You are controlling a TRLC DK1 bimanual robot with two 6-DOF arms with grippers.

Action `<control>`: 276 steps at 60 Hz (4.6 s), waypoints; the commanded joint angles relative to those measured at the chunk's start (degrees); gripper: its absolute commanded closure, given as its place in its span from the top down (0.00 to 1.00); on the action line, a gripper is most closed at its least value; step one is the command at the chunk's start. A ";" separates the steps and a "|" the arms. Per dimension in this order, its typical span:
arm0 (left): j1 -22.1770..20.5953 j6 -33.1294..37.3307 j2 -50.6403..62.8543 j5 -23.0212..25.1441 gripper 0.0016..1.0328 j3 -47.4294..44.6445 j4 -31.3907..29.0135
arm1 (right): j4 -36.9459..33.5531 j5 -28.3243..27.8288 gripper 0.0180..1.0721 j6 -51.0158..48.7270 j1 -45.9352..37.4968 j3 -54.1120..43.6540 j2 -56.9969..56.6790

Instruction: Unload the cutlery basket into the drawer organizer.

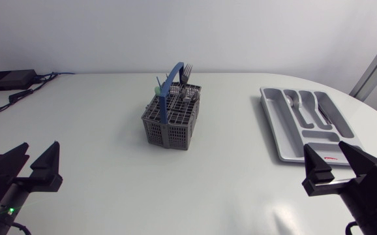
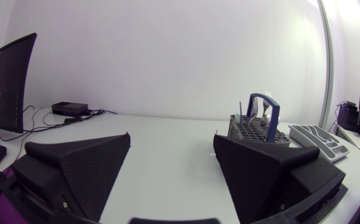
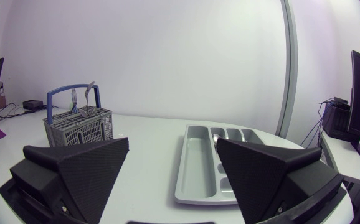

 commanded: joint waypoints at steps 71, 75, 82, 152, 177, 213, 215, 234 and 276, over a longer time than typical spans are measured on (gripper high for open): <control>-5.80 -2.00 26.27 -1.50 0.85 24.67 -3.24 | 6.12 3.19 0.96 -0.39 6.75 14.50 25.54; -8.35 -2.00 31.54 -3.17 0.79 28.01 -4.03 | 5.33 3.19 0.96 -0.39 8.24 17.84 31.78; -12.04 -1.39 43.58 -5.37 0.78 36.27 -10.45 | 2.60 2.49 0.96 -0.31 8.51 23.99 43.56; -34.10 -3.06 100.01 -9.59 0.30 82.41 -30.75 | -20.86 -12.89 0.95 -14.19 9.39 44.73 73.36; -34.72 2.30 92.62 -9.59 0.14 73.71 -26.97 | -22.36 -13.59 0.91 -14.90 12.38 51.06 73.97; -27.60 14.70 72.06 10.28 0.64 60.97 -34.36 | -19.63 -15.17 0.91 -14.90 13.08 53.96 81.53; -27.86 15.05 70.83 10.28 0.74 60.79 -34.79 | -19.63 -15.17 0.91 -14.98 13.08 54.13 81.79; -23.64 20.94 61.95 10.98 0.86 58.33 -43.32 | -19.46 -15.17 0.91 -14.98 12.99 55.54 84.17; -10.11 28.23 75.49 18.54 0.19 44.88 -29.52 | -17.44 -19.57 0.29 -8.04 13.87 72.33 104.21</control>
